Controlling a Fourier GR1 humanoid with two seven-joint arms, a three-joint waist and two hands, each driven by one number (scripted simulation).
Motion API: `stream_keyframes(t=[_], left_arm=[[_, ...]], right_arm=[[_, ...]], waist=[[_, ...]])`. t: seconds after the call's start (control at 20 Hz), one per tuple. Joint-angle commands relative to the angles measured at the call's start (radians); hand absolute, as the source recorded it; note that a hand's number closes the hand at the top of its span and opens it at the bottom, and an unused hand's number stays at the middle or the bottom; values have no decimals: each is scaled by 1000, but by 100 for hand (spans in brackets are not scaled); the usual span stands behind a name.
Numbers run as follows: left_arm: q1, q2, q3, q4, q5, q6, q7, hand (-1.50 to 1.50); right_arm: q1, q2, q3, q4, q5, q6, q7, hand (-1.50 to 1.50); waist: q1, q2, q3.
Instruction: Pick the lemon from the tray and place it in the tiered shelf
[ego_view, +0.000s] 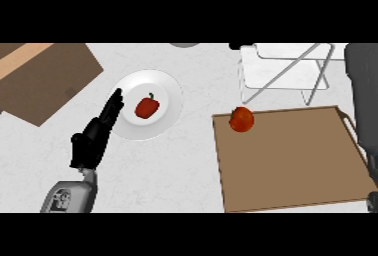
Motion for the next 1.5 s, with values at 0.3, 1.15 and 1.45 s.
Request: stream_keyframes(t=[0.3,1.15,1.45], left_arm=[[-7,27,29,29,21,-33,-24,0],[24,-3,19,2,-8,18,-6,0],[18,-7,18,16,-14,23,-7,0]], right_arm=[[-44,-37,-91,-73,-182,-24,-45,-150],[338,-301,-374,-633,-406,406,366,-150],[570,-385,-592,-775,-629,644,338,-150]], waist=[[3,4,1],[-48,-10,2],[-49,-8,3]])
